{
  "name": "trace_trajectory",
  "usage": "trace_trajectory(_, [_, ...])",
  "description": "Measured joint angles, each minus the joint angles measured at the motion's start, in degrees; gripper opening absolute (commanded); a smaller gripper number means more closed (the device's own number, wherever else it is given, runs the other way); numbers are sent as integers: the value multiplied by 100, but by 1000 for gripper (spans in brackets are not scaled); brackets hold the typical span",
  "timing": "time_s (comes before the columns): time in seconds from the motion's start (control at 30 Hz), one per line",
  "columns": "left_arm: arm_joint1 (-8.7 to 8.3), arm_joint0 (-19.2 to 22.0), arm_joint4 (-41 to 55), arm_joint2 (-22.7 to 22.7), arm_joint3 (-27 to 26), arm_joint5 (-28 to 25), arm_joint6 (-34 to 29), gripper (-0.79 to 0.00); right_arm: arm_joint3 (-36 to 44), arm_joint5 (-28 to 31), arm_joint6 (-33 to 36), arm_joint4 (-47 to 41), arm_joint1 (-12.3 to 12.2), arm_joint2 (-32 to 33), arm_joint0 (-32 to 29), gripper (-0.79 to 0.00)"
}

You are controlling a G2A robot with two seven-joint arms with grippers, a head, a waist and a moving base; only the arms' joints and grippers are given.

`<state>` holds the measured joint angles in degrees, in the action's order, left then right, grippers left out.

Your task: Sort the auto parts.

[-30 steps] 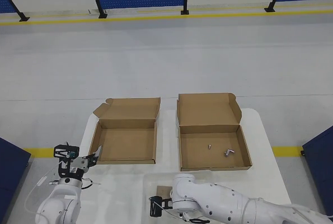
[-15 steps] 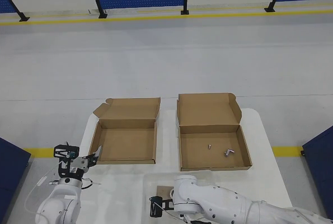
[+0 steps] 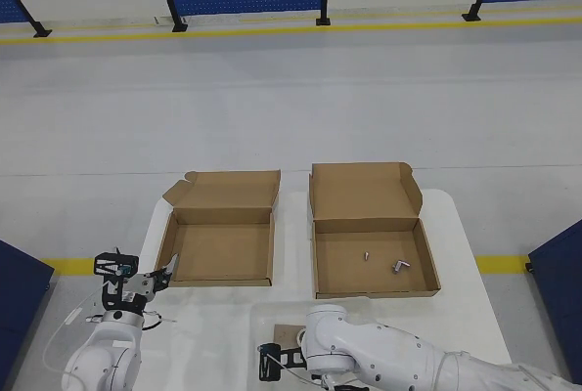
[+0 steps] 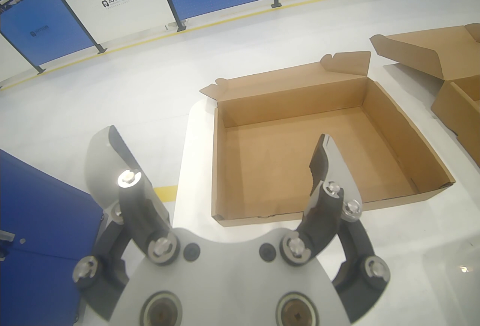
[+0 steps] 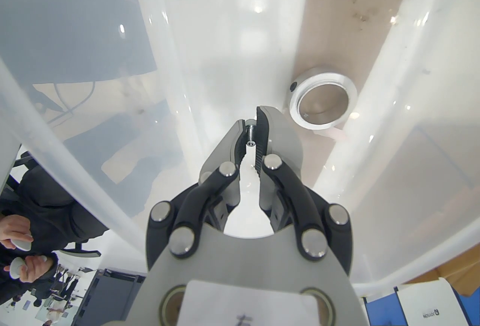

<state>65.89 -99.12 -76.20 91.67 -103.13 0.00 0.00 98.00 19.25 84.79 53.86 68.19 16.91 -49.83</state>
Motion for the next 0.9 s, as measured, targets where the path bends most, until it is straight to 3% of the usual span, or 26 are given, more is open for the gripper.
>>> trace_trajectory(0.17, [0, 0, 0, 0, 0, 0, 0, 0, -11, -3, -33, 0, -3, 9, -19, -785])
trace_trajectory(0.33, [0, 0, 0, 0, 0, 0, 0, 0, 124, 380, -679, -273, -147, 290, -199, -785])
trace_trajectory(0.9, [0, 0, 0, 0, 0, 0, 0, 0, 1383, 2101, -2078, -1457, -1539, 2816, -1823, -785])
